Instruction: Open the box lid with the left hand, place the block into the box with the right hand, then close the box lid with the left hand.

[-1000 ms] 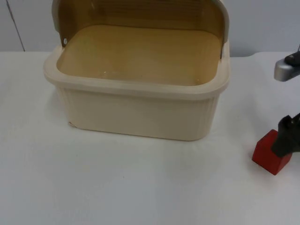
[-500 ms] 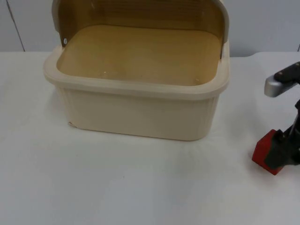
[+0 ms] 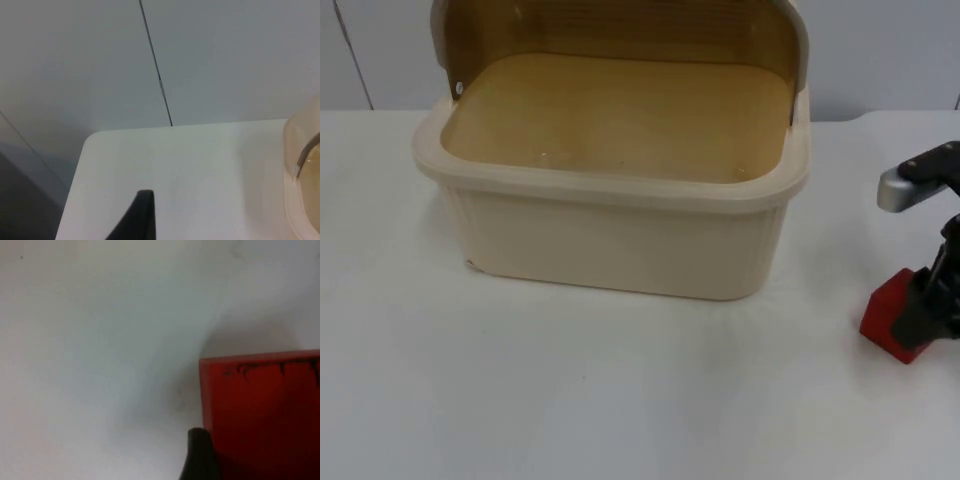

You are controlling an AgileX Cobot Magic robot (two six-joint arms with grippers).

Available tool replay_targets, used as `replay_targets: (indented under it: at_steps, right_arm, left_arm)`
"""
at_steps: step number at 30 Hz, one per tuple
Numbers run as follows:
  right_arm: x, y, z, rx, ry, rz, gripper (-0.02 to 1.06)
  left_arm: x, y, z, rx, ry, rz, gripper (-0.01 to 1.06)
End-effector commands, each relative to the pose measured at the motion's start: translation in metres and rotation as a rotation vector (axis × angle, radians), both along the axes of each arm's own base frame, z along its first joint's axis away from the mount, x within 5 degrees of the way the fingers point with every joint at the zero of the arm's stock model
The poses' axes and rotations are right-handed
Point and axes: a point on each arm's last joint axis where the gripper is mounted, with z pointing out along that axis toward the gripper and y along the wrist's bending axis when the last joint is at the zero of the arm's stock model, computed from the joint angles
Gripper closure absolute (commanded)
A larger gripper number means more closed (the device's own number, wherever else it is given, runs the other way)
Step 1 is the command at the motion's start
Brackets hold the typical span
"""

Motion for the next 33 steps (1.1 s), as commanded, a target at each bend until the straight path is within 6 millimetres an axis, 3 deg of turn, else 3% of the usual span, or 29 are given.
replay_targets:
  at_steps: [1,6,8,12,13,18,19,22,29,33]
  right_arm:
    - [-0.001,0.002,0.001,0.012,-0.002,-0.024,1.04]
    - [-0.003,0.003,0.009,0.031,0.009,-0.046,1.05]
    - [-0.006,0.003,0.021,0.044,0.006,-0.035,1.05]
    - [-0.014,0.003,0.065,0.081,-0.087,-0.017,1.05]
    - [-0.014,0.003,0.065,0.081,-0.087,-0.017,1.05]
    - [-0.031,0.0,0.124,0.128,-0.254,-0.004,1.05]
    - [-0.031,0.0,0.124,0.128,-0.254,-0.004,1.05]
    - [-0.046,-0.003,0.156,0.156,-0.349,0.003,1.05]
    - [-0.07,0.004,0.195,0.241,-0.477,0.035,1.05]
    - [-0.09,0.027,0.213,0.272,-0.576,0.163,1.05]
  left_arm:
    - [0.0,0.001,-0.001,-0.001,0.001,0.009,0.0]
    - [0.0,0.001,-0.001,0.0,0.003,0.01,0.0]
    - [0.0,0.001,-0.001,0.0,0.003,0.01,0.0]
    - [0.0,0.001,-0.001,0.0,0.003,0.01,0.0]
    - [0.0,0.001,-0.001,0.0,0.003,0.01,0.0]
    - [0.0,0.001,-0.001,0.0,0.003,0.01,0.0]
    - [0.0,0.001,-0.001,0.0,0.003,0.01,0.0]
    - [0.0,0.001,-0.001,0.0,0.003,0.01,0.0]
    - [0.0,0.001,-0.001,0.0,0.003,0.01,0.0]
    - [0.0,0.001,-0.001,0.0,0.003,0.01,0.0]
